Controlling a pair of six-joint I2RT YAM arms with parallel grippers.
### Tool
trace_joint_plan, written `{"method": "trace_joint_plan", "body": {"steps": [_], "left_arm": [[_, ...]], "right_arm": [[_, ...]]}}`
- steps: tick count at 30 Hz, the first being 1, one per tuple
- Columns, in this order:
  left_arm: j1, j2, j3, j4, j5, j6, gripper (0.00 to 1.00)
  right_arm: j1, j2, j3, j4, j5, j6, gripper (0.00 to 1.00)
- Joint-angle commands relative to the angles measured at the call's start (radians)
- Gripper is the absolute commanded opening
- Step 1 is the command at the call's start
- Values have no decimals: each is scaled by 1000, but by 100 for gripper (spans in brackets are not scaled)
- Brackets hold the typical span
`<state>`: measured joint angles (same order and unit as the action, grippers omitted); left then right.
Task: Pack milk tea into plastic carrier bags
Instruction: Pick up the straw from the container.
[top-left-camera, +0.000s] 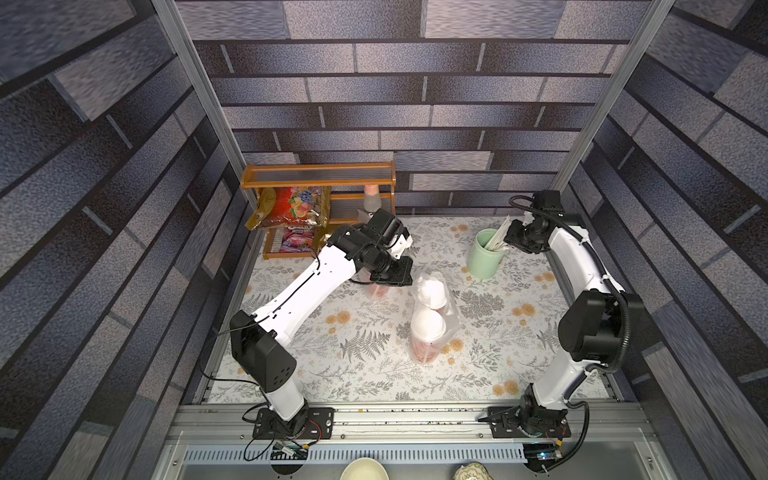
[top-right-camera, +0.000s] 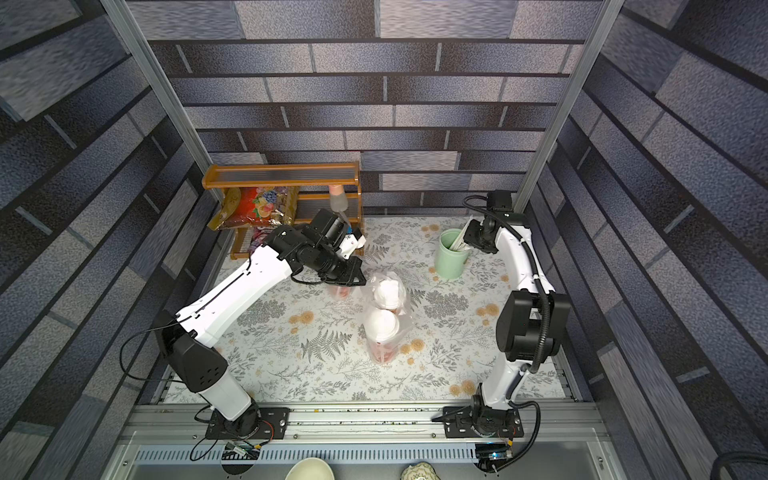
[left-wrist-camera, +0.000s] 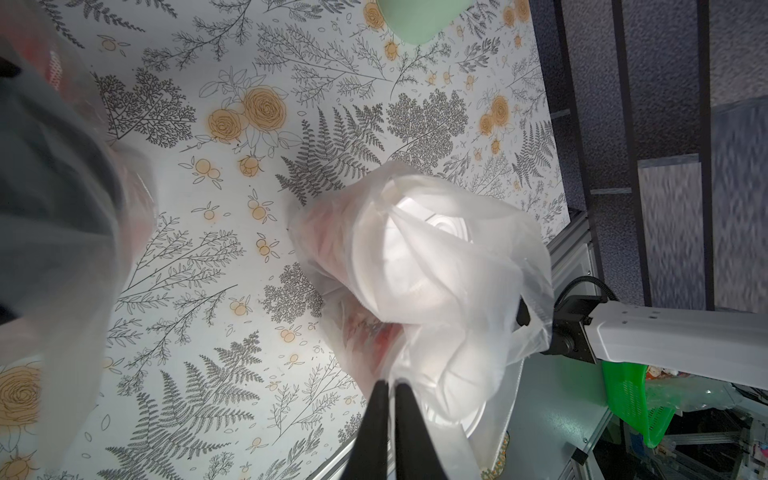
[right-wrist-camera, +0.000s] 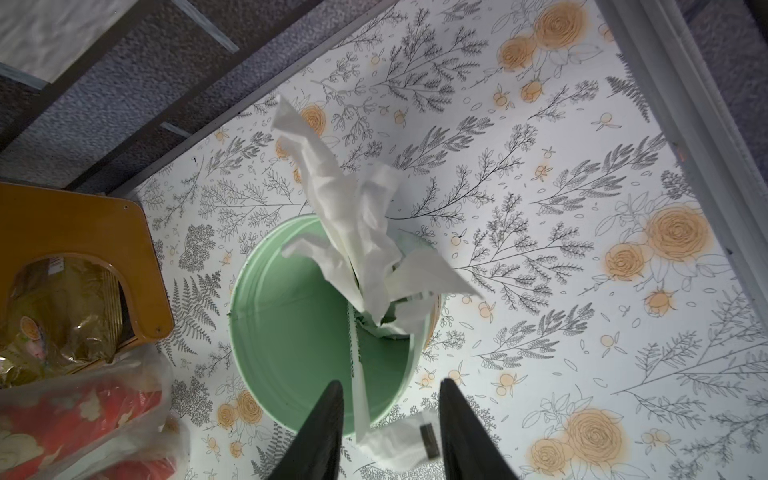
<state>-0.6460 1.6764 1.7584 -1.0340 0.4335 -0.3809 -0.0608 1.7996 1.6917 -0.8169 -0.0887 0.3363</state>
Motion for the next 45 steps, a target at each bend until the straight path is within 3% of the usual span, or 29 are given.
{"method": "trace_joint_plan", "body": {"steps": [1, 8, 26, 29, 34, 42, 45], "left_arm": [[9, -51, -20, 12, 4, -25, 8], [9, -58, -38, 29, 11, -41, 8], [15, -68, -61, 46, 24, -55, 8], [16, -68, -63, 48, 24, -56, 8], [17, -69, -66, 50, 24, -58, 8], [18, -70, -67, 54, 24, -62, 8], [19, -69, -67, 52, 27, -62, 8]], "right_arm": [[5, 15, 2, 13, -51, -4, 37], [18, 10, 20, -18, -147, -11, 34], [155, 65, 92, -86, -25, -107, 56], [162, 75, 98, -86, 10, -108, 51], [169, 82, 96, -19, 22, -108, 52], [188, 110, 150, -35, 73, -110, 36], [194, 113, 131, -30, 87, -112, 35]]}}
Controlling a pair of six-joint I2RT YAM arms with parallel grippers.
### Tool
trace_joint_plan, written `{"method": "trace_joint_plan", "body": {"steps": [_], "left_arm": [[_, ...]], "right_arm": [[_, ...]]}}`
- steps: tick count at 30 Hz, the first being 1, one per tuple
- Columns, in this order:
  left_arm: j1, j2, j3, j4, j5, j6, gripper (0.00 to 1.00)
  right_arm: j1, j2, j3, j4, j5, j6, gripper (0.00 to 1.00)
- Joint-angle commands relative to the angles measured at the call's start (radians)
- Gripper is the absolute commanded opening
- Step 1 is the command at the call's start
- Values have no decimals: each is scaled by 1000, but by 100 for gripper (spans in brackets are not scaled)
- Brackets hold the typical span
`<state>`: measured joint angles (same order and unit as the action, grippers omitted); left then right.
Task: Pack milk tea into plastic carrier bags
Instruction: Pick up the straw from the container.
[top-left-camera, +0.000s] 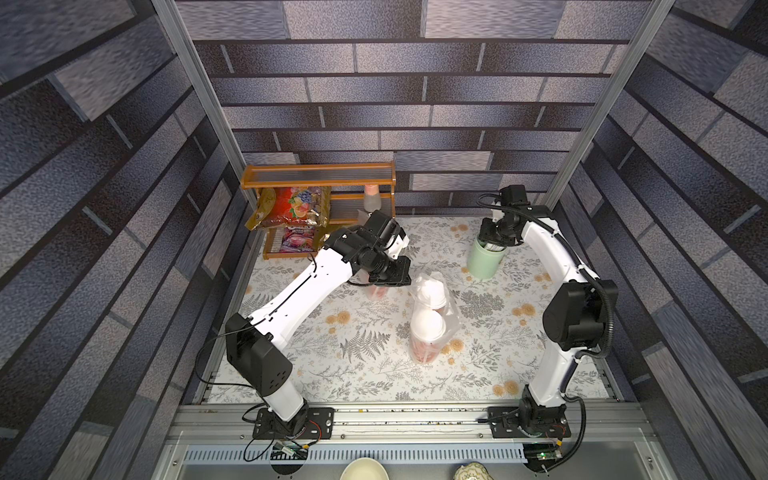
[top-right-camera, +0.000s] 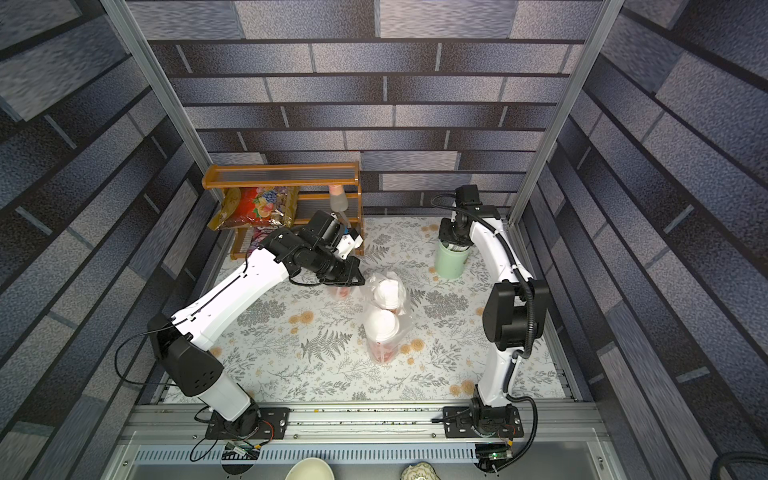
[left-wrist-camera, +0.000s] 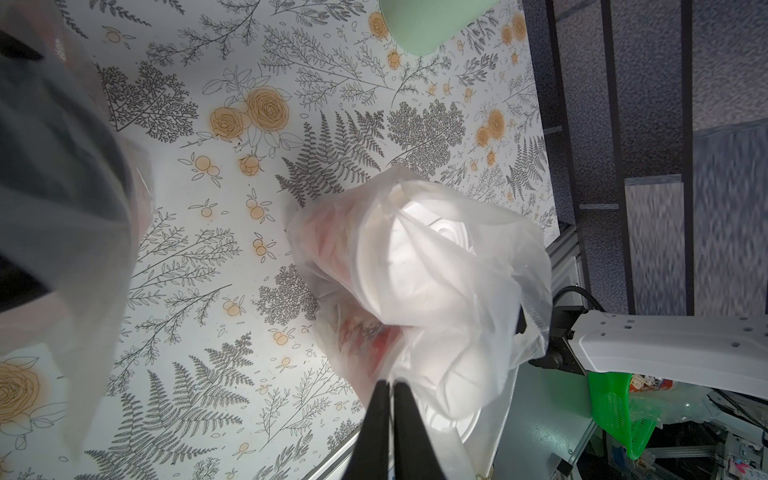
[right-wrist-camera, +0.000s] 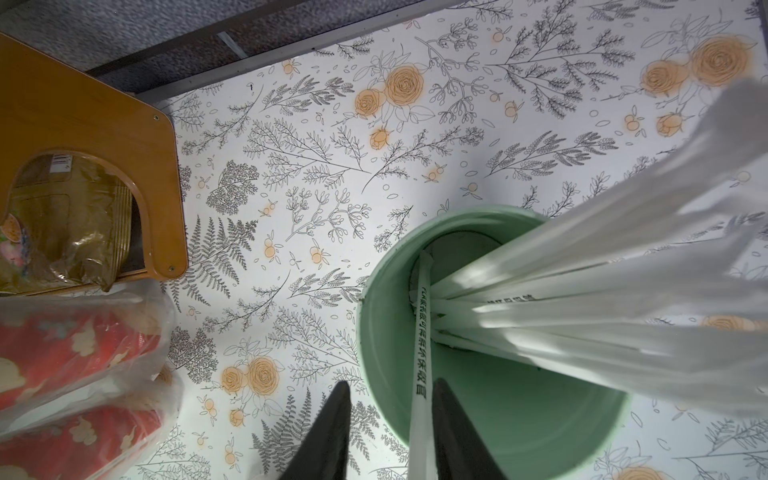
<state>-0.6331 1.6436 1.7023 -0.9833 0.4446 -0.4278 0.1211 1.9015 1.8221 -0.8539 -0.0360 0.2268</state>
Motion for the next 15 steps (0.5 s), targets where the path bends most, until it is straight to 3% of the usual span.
{"method": "trace_joint_plan", "body": {"steps": [1, 8, 15], "left_arm": [[5, -36, -10, 2, 16, -15, 8], [6, -35, -7, -1, 17, -15, 8], [4, -35, -7, 2, 17, -17, 7]], "right_arm": [[14, 11, -10, 12, 41, -1, 35], [23, -33, -89, 47, 101, 20, 30], [25, -87, -138, 86, 137, 48, 16]]}}
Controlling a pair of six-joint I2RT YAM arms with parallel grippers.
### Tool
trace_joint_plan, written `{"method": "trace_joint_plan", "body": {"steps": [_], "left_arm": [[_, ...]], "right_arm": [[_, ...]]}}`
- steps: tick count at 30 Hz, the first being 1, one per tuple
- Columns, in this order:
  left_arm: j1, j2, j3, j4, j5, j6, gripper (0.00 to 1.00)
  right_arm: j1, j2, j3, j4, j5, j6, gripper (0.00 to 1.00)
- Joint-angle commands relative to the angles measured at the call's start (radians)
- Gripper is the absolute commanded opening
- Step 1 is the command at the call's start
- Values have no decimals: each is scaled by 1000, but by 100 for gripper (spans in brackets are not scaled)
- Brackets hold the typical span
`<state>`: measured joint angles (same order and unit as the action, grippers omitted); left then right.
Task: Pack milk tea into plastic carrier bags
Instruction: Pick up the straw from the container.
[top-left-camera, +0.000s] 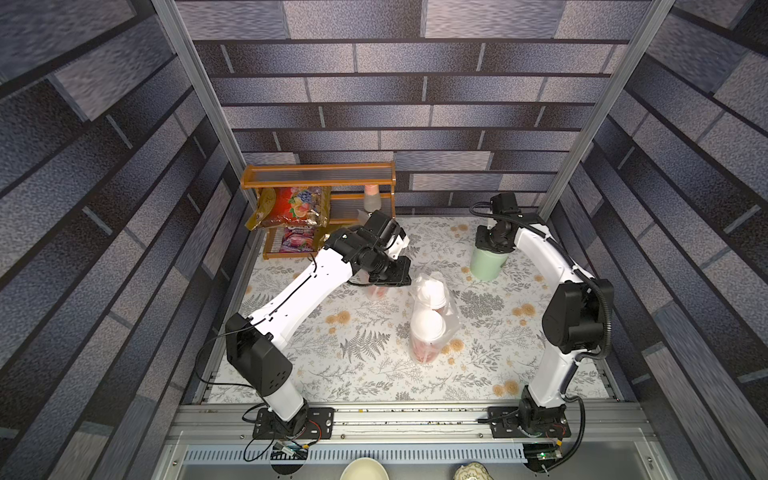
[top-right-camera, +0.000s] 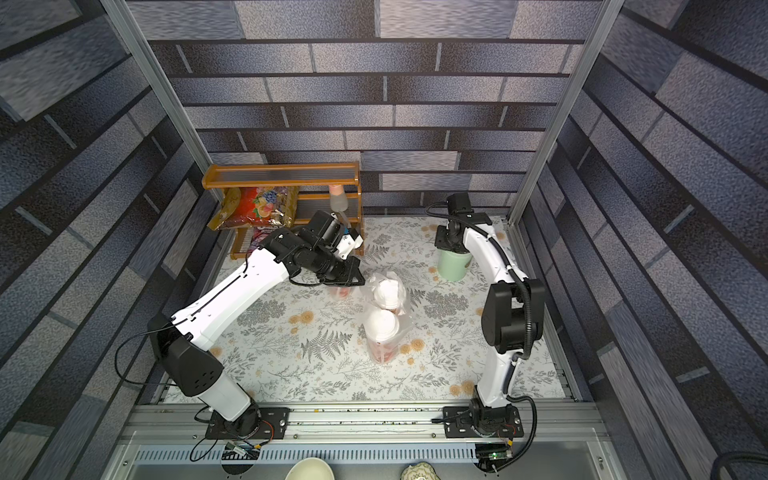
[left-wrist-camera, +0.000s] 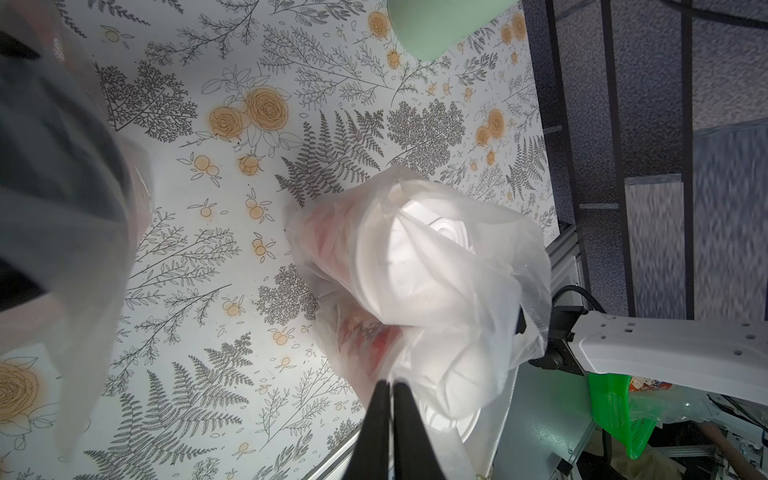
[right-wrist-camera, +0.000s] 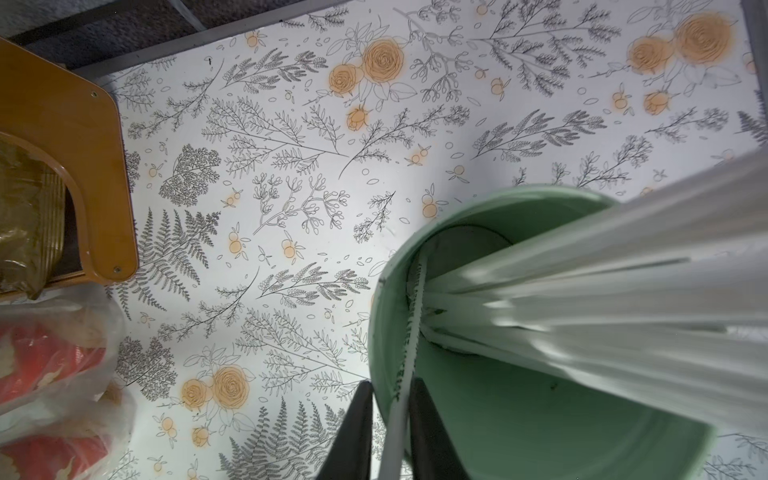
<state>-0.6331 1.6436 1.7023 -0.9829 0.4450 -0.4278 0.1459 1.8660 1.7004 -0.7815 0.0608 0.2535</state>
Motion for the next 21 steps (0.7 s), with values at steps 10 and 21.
{"method": "trace_joint_plan", "body": {"steps": [10, 21], "left_arm": [[4, -35, -9, 4, 15, -18, 8], [12, -50, -29, 37, -7, -32, 23]], "right_arm": [[0, -75, 18, -9, 53, 12, 2], [11, -250, 191, -247, 55, -25, 0]]}}
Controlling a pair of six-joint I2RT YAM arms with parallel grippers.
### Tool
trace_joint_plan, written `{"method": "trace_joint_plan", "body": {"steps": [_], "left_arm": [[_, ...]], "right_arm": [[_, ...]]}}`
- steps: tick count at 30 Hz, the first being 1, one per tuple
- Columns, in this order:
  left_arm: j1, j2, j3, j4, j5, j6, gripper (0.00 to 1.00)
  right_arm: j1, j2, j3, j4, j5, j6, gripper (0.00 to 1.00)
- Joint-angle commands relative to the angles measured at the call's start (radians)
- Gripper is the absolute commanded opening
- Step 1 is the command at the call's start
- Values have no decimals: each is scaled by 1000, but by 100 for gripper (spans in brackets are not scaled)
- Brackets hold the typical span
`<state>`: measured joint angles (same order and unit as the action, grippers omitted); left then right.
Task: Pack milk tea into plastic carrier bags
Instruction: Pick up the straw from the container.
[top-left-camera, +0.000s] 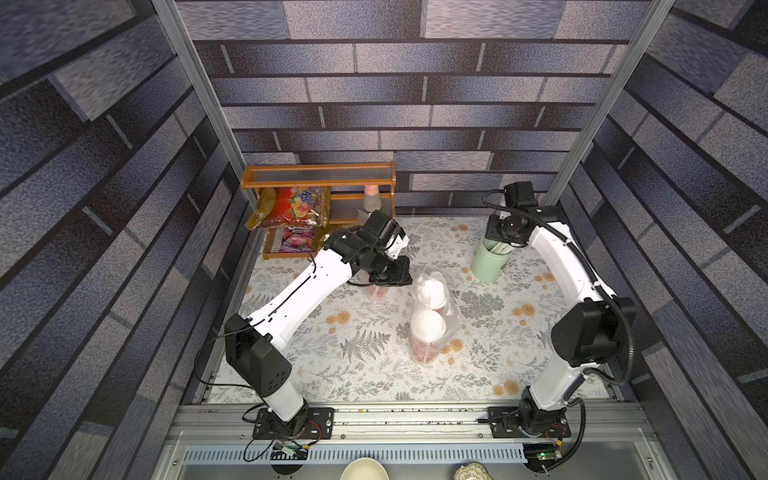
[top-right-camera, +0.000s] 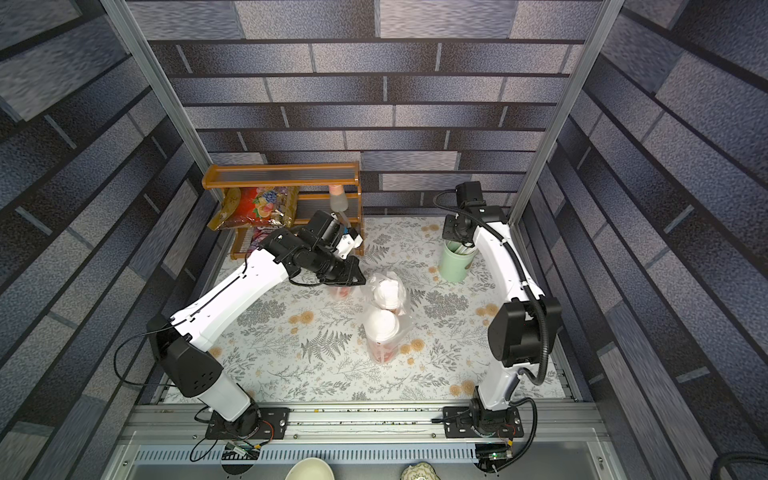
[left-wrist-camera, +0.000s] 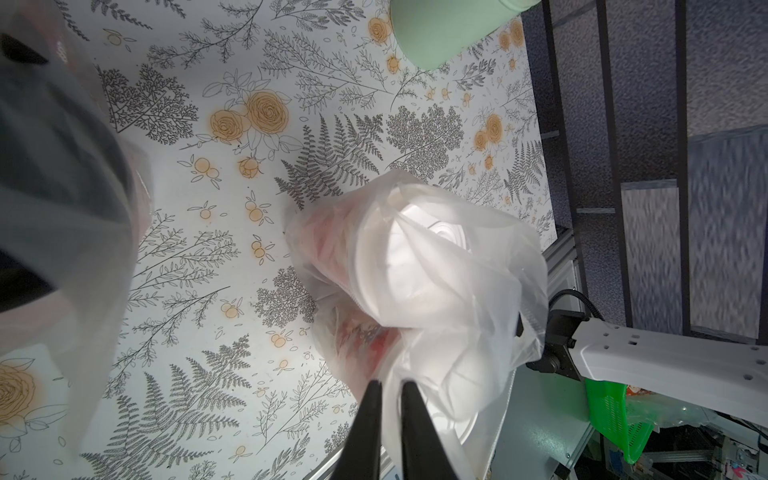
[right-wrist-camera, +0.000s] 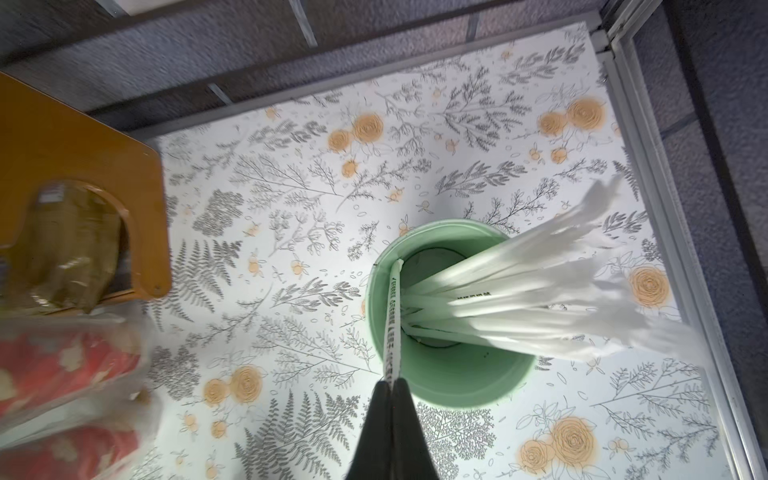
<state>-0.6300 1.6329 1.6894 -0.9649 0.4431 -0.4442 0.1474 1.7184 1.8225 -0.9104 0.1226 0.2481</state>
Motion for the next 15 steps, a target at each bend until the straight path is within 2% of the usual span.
{"method": "trace_joint_plan", "body": {"steps": [1, 8, 15], "left_arm": [[10, -38, -16, 21, -9, -17, 31], [13, 12, 37, 17, -5, 23, 51], [-20, 112, 227, -91, 25, 125, 67]], "right_arm": [[12, -126, 85, -151, -23, -22, 0], [38, -282, 198, -359, -186, -8, 0], [101, -372, 271, -524, -414, 26, 0]]}}
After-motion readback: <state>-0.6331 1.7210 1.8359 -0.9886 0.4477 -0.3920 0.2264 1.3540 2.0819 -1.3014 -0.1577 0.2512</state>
